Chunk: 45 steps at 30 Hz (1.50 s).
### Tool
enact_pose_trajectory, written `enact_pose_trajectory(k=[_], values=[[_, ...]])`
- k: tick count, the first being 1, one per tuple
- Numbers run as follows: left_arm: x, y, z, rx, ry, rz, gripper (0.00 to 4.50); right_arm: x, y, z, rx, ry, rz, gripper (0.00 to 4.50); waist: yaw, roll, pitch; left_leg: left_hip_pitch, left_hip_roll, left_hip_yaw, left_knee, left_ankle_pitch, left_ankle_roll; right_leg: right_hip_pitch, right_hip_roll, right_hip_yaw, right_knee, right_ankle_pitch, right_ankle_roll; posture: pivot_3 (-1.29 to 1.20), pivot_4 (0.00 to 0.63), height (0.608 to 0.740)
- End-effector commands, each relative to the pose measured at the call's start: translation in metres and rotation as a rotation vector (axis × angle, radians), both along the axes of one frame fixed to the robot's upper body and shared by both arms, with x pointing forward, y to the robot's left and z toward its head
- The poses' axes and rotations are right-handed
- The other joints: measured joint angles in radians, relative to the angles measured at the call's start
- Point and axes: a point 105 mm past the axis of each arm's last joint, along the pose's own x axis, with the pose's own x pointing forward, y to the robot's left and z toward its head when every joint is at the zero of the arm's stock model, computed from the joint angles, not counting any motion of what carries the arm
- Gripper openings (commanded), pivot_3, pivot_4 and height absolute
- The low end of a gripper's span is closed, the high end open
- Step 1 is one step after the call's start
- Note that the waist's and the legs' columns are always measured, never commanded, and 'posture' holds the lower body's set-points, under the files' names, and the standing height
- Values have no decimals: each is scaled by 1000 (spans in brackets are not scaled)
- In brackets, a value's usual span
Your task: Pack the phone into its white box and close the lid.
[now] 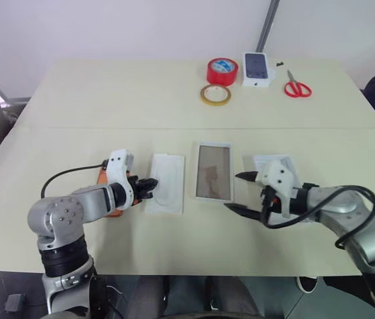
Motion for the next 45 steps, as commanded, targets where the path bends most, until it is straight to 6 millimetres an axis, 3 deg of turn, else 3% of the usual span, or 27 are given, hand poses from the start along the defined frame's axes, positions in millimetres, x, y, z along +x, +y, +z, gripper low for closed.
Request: enact_pose_trajectory(k=[1,5,9,12,19,24,33,37,40,45], values=[[11,7,14,-36,-61,61,27,-3,14,3,-57,-9,65,4500,0,0,0,0,0,0,0,0,0,0,0,0,0,0,0,0,150,740],[18,7,34,-134,-133,80,27,5,24,-6,-147,11,85,4500,-1,0,0,0,0,0,0,0,0,-1,0,0,0,0,0,0,150,740],[19,5,39,-158,-147,74,27,9,28,-18,-227,42,121,4500,0,-1,0,0,0,0,0,1,-1,-1,0,0,0,0,0,0,150,740],[19,7,40,-150,-152,78,0,9,30,-21,-257,54,148,3653,-1,-1,1,-1,0,0,0,1,-1,-1,0,0,0,0,0,0,150,740],[20,15,47,-171,-181,113,0,-1,39,-24,-314,6,239,46,-1,-1,1,0,0,0,0,1,-1,-1,0,0,0,0,0,0,150,740],[23,20,55,-200,-195,130,0,-16,47,-21,-342,-78,359,46,-1,-1,1,-1,0,0,0,1,-1,-1,0,0,0,0,0,0,150,740],[24,10,62,-215,-188,80,0,7,71,-26,-336,-152,335,46,-3,-2,1,0,0,0,0,2,-3,-1,0,0,0,0,0,0,150,740],[24,1,60,-216,-175,66,0,12,77,-11,-264,-164,305,1909,-1,-2,1,0,0,-1,0,2,-4,-1,0,0,0,0,0,0,150,740],[21,-10,56,-219,-157,55,0,14,66,11,-164,-157,242,3433,1,-2,1,-1,0,-1,0,2,-4,-1,-1,-1,0,0,0,0,150,740],[15,-33,48,-207,-127,21,0,13,26,28,-138,-129,150,3433,3,-3,1,-1,0,-1,0,2,-4,-1,-1,-1,-1,0,0,0,150,740]])
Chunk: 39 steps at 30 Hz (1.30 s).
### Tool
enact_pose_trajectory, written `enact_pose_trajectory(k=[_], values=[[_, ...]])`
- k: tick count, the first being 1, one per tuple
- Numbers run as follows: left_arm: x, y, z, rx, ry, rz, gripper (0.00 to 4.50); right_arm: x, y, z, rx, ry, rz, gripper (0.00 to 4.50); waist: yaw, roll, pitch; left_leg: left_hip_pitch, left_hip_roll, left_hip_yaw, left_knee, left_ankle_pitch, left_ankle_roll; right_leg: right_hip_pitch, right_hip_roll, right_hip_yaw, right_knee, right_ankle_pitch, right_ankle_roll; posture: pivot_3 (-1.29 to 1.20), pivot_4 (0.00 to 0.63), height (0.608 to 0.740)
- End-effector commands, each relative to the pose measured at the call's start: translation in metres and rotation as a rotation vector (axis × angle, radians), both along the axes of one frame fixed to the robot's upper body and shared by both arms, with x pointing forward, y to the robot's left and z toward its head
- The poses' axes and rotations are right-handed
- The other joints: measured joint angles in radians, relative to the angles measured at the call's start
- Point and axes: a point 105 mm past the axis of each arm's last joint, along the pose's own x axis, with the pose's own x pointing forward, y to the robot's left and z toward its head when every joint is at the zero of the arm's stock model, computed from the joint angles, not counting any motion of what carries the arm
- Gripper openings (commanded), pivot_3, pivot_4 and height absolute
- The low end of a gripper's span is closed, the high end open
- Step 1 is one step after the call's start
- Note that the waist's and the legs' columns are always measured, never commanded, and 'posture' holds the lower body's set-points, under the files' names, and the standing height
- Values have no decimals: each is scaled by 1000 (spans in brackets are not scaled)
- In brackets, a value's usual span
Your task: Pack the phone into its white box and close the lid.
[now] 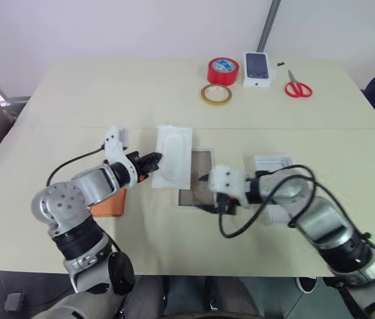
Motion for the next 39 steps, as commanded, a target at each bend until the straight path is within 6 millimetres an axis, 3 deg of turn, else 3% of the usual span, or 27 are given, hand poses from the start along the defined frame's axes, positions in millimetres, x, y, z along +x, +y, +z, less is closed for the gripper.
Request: enact_pose_trajectory(k=[1,5,12,18,19,21,25,28,31,35,39], values=[[-6,-17,0,38,-13,-31,0,-3,-21,19,30,-26,-41,3433,-1,0,0,0,0,0,0,0,0,0,0,0,0,0,0,0,150,740],[-11,-30,-8,38,14,-51,0,-3,-32,20,27,-28,-74,3433,-8,0,0,0,0,0,-1,0,0,0,1,0,0,0,0,0,150,740],[-16,-40,-12,38,26,-78,0,1,-29,21,45,-46,-87,3433,-2,0,0,0,0,0,-1,0,0,0,1,0,0,0,0,0,150,740],[-16,-36,-4,12,-7,-79,2935,11,-27,28,98,-64,-117,3528,-4,0,0,0,0,0,0,0,0,0,1,0,0,0,0,0,150,740],[-17,-36,0,-1,-26,-91,3492,14,-27,30,117,-61,-125,2988,-4,0,0,0,0,0,-1,0,0,0,1,0,0,0,0,0,150,740],[-19,-35,9,-14,-67,-110,3509,16,-25,31,128,-59,-128,2232,-5,0,0,0,0,0,-1,0,0,0,1,0,0,0,0,0,150,740],[-19,-17,21,62,-151,-115,3509,24,-15,26,116,-70,-152,78,-7,0,0,0,0,0,-1,0,0,0,1,0,0,0,0,0,150,740],[-19,3,16,293,-229,-117,3509,33,2,22,127,-82,-175,78,-12,0,0,1,1,0,-2,1,-1,-1,2,1,0,0,0,0,150,740],[-26,11,6,469,-323,-206,3509,45,18,20,130,-112,-238,78,-14,1,0,2,1,1,-6,2,-4,-2,2,2,0,0,0,0,150,740],[-37,21,-11,508,-371,-295,3509,60,36,15,132,-138,-298,78,-5,1,0,1,0,1,-6,2,-4,-3,0,2,-1,0,0,0,150,740],[-51,32,-20,497,-382,-365,3509,73,45,-5,82,-106,-372,78,-6,0,0,1,0,1,-7,2,-4,-3,-1,1,-1,0,-1,0,150,740]])
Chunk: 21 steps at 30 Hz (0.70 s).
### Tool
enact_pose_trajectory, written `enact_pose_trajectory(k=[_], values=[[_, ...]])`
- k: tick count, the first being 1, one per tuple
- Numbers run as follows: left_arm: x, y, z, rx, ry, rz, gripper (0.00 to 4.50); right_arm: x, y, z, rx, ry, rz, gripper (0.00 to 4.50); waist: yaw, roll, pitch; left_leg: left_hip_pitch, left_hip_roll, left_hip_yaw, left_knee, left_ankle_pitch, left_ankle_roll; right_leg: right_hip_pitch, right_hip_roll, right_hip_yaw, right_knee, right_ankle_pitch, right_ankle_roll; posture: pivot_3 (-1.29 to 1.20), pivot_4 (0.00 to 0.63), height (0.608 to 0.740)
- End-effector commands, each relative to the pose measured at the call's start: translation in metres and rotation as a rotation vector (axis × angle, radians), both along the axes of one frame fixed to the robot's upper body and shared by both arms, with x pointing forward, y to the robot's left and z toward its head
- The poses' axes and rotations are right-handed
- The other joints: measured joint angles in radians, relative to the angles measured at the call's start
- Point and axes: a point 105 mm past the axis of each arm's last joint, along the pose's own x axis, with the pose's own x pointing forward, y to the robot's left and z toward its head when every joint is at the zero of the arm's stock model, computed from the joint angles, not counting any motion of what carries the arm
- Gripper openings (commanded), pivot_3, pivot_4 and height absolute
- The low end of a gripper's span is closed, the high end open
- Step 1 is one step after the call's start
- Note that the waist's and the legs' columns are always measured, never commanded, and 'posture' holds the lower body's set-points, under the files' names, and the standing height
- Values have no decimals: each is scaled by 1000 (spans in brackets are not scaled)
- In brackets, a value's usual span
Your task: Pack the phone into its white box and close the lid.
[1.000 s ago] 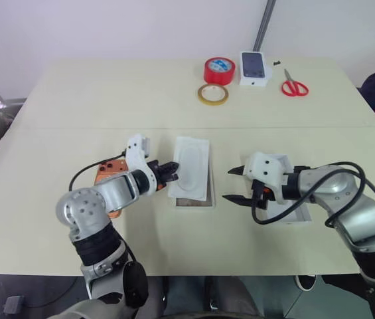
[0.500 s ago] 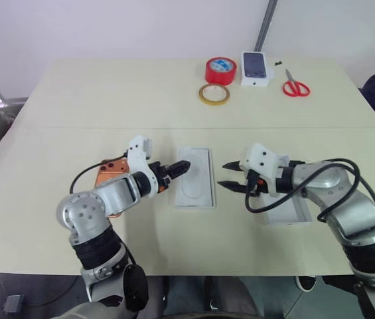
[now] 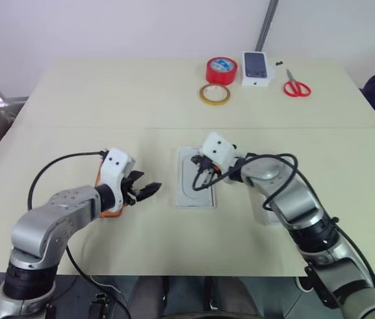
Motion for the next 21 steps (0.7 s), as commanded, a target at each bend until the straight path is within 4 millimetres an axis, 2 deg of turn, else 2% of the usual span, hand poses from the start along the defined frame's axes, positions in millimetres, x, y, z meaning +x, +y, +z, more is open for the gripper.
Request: enact_pose_trajectory(k=[1,6,12,17,21], values=[[-7,3,11,-20,-60,-69,3509,11,3,-6,-29,-6,-60,78,1,0,0,0,0,0,0,0,0,0,0,0,0,0,0,0,150,740],[-14,8,9,-11,-60,-98,3509,18,2,-13,-92,-38,-89,78,-4,0,0,0,0,0,-1,-3,5,-1,0,0,0,0,0,0,150,740],[-15,11,7,-10,-63,-82,3509,11,-12,-21,-185,-27,-83,78,-4,0,0,0,0,0,-3,-4,7,-1,0,0,0,0,0,0,150,740],[-13,10,8,-25,-70,-71,3509,7,-21,-19,-250,-58,-65,78,-2,0,0,0,0,0,-3,-4,8,-1,0,0,0,0,0,0,150,740],[-11,9,9,-39,-71,-66,3509,3,-12,-11,-225,-87,-25,78,-4,0,0,0,0,0,-3,-4,8,-1,0,0,0,0,0,0,150,740]])
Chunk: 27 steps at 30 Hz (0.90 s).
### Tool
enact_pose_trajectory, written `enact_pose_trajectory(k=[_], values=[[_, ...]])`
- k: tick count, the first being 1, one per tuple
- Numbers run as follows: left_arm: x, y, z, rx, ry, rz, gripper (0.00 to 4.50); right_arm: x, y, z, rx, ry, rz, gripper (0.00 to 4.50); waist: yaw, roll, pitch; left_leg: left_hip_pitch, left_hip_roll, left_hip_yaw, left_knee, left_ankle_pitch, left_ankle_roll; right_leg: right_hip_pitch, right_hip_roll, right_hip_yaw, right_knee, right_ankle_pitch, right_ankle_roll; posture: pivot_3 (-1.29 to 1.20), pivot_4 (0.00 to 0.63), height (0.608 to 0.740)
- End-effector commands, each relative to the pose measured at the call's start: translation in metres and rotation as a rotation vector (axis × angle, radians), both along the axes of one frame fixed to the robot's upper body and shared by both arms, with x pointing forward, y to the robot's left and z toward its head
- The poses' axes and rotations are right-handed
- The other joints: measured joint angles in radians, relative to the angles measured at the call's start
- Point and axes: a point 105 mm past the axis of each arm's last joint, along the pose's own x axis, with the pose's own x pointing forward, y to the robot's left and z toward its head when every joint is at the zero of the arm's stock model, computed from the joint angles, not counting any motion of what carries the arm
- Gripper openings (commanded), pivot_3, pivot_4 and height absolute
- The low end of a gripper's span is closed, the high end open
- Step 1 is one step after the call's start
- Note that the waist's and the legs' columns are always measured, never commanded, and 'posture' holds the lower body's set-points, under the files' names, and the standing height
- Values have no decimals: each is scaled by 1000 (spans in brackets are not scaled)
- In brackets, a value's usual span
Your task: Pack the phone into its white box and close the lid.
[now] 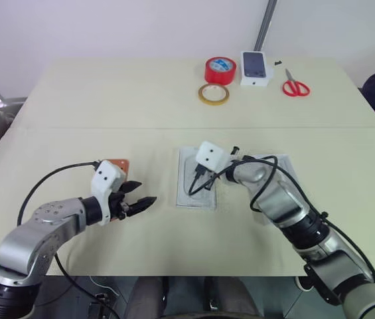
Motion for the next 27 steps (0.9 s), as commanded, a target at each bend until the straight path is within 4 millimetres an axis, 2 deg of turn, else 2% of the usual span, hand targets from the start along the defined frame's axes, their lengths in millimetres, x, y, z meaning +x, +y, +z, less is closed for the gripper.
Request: enact_pose_trajectory(k=[1,6,15,18,21,23,25,26,27], values=[[4,1,12,-17,-52,9,3509,-5,9,11,17,-43,51,78,-1,0,0,0,0,0,0,0,0,0,0,0,0,0,0,0,150,740],[10,4,17,-64,-49,53,3509,-16,23,19,77,-34,128,78,-1,0,0,0,0,0,0,0,0,0,0,0,0,0,0,0,150,740],[15,12,19,-77,-40,104,3509,-61,26,-3,9,147,330,78,-1,0,0,0,0,0,0,0,0,0,0,0,0,0,0,0,150,740],[15,15,20,-81,-39,120,3509,-58,25,-2,17,144,312,78,-3,0,0,0,0,0,0,0,0,0,0,0,0,0,0,0,150,740],[20,23,23,-88,-44,170,3509,-46,30,13,72,71,285,78,-2,0,0,0,0,0,0,0,0,0,0,0,0,0,0,0,150,740],[28,38,30,-147,-49,275,3509,-36,37,28,149,21,250,78,-4,0,0,0,0,0,0,0,0,0,0,0,0,0,0,0,150,740],[39,62,35,-192,-44,437,3509,-34,47,37,190,2,269,78,-2,0,0,0,0,0,0,0,0,0,1,0,1,0,0,0,150,740],[42,70,35,-201,-35,491,4100,-34,51,38,198,-1,278,0,-2,0,0,0,0,-1,0,0,0,0,1,0,1,0,0,0,150,740],[43,78,34,-198,-25,540,4364,-32,58,38,204,-1,285,0,-3,-1,0,0,0,-1,0,0,0,-1,1,0,1,0,0,0,150,740]])
